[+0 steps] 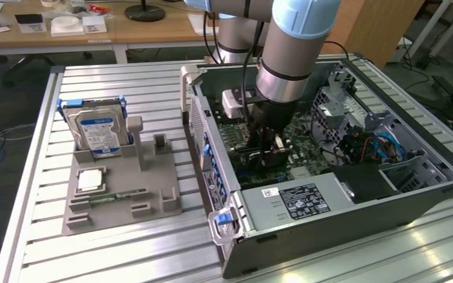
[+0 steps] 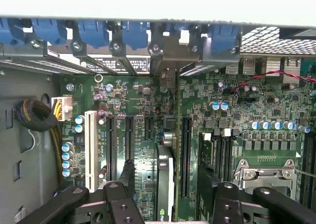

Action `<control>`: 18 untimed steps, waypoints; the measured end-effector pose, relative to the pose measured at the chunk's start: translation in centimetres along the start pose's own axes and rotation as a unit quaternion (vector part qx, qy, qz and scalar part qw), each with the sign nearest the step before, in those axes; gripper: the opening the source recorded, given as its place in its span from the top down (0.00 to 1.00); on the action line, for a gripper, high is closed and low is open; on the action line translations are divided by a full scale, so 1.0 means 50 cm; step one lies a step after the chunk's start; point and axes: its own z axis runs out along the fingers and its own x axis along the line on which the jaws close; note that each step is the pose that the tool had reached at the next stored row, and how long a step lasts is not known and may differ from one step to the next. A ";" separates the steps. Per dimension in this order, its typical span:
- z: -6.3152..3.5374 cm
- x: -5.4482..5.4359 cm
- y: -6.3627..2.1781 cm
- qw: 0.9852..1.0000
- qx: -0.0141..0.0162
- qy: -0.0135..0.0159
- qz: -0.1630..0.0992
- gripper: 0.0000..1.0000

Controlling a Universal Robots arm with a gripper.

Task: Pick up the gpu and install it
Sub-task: 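Insert the gpu into the slot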

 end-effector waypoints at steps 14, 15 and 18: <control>-0.016 -0.001 0.000 1.000 0.000 0.000 0.000 0.37; -0.019 -0.001 0.000 1.000 0.000 0.000 0.000 0.37; -0.029 -0.001 0.000 1.000 0.000 0.000 0.000 0.37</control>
